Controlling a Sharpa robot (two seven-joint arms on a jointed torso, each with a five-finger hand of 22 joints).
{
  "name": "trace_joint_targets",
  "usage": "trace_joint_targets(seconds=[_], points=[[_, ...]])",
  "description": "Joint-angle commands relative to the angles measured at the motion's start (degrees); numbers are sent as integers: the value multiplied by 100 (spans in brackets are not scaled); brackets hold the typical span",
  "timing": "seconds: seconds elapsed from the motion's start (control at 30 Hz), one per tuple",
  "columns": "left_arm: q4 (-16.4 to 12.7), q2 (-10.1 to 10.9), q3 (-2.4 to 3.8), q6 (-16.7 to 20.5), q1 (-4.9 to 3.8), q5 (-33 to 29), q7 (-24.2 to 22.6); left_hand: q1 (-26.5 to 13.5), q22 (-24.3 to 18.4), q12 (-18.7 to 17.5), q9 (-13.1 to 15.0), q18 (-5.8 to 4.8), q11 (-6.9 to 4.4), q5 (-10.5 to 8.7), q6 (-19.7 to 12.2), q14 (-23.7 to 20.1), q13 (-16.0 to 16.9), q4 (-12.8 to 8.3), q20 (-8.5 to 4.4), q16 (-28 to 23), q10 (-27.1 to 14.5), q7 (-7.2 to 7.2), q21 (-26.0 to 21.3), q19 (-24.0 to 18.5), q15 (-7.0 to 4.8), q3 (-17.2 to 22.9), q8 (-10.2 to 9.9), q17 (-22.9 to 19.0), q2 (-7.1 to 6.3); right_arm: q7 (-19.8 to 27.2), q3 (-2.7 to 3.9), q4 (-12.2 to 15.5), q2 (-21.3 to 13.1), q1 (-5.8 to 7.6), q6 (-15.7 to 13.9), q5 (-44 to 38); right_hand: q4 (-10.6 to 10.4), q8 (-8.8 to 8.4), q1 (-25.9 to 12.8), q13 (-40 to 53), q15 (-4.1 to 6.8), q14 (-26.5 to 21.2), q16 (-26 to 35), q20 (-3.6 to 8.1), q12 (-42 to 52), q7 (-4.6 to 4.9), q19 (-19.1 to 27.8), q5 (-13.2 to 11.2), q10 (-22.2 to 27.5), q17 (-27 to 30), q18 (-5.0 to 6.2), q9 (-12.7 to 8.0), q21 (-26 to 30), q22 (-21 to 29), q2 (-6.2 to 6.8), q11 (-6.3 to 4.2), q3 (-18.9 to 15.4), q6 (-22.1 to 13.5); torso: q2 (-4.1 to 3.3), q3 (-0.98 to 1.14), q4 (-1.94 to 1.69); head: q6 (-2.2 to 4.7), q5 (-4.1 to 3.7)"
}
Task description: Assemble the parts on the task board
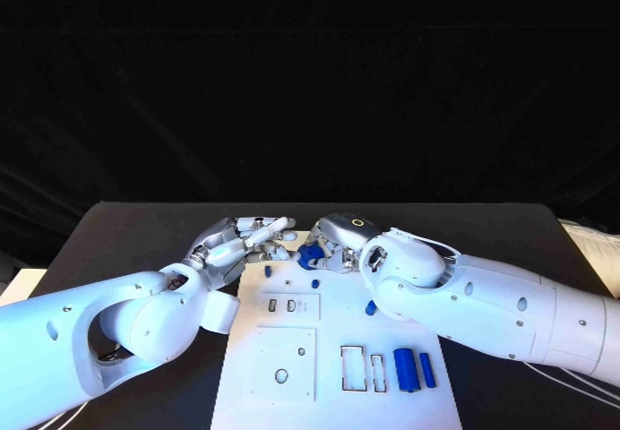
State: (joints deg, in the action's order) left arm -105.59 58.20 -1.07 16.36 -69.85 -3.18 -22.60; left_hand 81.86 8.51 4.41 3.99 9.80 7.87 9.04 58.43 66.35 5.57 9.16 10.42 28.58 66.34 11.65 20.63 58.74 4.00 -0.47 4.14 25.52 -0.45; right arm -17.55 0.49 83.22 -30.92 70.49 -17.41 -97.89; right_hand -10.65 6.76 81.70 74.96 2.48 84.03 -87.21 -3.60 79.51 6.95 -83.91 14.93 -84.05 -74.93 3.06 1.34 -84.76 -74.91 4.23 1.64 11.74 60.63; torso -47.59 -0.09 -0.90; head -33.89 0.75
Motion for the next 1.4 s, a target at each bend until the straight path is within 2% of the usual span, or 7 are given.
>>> trace_joint_targets(seconds=[0.03, 0.5, 0.7, 0.87, 0.93, 1.13, 1.4], points=[[2, -17, 4, -116, -6, 0, -21, -1, -5, -35, -3, 57, -6, -24, -28, -41, 5, -23, 4, 10, -52, 1, -22, -39, 9, 7, -32, 7, 35, -2, -28, -111, 65, -46, 142, -131, 9, 17, -27, 696, 26, 479, -18, 38, -28, -57, -149, -35, -115, -906, -72, 446, -18, -396, -33, -25, 36, 127, -1, 0, 3, -18, 15], [7, -11, 4, -117, -5, 0, -17, -1, -5, -35, -3, 57, -6, -24, -28, -41, 5, -23, 4, 10, -52, 1, -22, -39, 9, 7, -32, 7, 35, -61, -38, -224, 154, -62, 120, -251, 9, -47, -139, 660, 2, 476, -13, 20, -92, -16, -142, -154, -88, -900, -69, 423, -10, -382, 41, 7, 83, 27, 2, 0, 10, -25, 41], [7, -9, 4, -116, -5, 0, -13, -1, -5, -35, -3, 57, -6, -24, -28, -41, 5, -23, 4, 10, -52, 1, -22, -39, 9, 7, -32, 7, 35, -94, -38, -246, 168, -60, 216, -239, -99, -311, -435, 423, -101, 482, -27, -64, -440, 119, -124, -603, 79, -937, -64, 321, 9, -351, 243, 130, 3, -414, 3, -1, 15, -24, 39], [7, -6, 4, -112, -5, 0, -12, 1, -6, -35, -3, 57, -6, -24, -28, -43, 6, -24, 4, 10, -53, 1, -22, -40, 10, 8, -32, 7, 36, -106, -39, -255, 159, -58, 232, -215, -415, -328, -790, 244, -181, 493, -54, -144, -696, 203, -117, -695, 198, -1001, -62, 256, 14, -345, 416, 216, -238, -780, 1, -1, 14, -21, 38], [8, -6, 4, -111, -5, 0, -10, 10, -7, -36, -2, 58, -5, -24, -30, -52, 6, -30, 6, 9, -56, 2, -25, -46, 11, 12, -32, 8, 42, -112, -39, -254, 151, -57, 259, -171, -611, -311, -1086, 251, -198, 499, -68, -169, -682, 214, -125, -549, 186, -1034, -64, 268, 4, -365, 355, 229, -372, -784, 2, 1, 12, -25, 37], [12, -3, 4, -108, -5, 0, -8, 10, -7, -36, -2, 58, -5, -24, -30, -52, 6, -30, 6, 9, -56, 2, -25, -46, 11, 12, -32, 8, 42, -130, -39, -246, 121, -57, 339, -13, -602, -265, -1947, 325, -176, 517, -112, -159, -577, 169, -152, 317, 133, -1130, -76, 311, -31, -431, -28, 198, -716, -600, 1, 3, 11, -25, 39], [14, 4, 4, -99, -5, 0, -8, 10, -7, -36, -2, 58, -5, -24, -30, -52, 6, -30, 6, 9, -56, 2, -25, -46, 11, 12, -32, 8, 42, -162, -39, -248, 63, -57, 366, 134, -599, -256, -1973, 363, -163, 522, -123, -147, -527, 147, -157, 500, 110, -1156, -79, 322, -38, -446, -156, 180, -823, -528, 2, 4, 17, -25, 34]])
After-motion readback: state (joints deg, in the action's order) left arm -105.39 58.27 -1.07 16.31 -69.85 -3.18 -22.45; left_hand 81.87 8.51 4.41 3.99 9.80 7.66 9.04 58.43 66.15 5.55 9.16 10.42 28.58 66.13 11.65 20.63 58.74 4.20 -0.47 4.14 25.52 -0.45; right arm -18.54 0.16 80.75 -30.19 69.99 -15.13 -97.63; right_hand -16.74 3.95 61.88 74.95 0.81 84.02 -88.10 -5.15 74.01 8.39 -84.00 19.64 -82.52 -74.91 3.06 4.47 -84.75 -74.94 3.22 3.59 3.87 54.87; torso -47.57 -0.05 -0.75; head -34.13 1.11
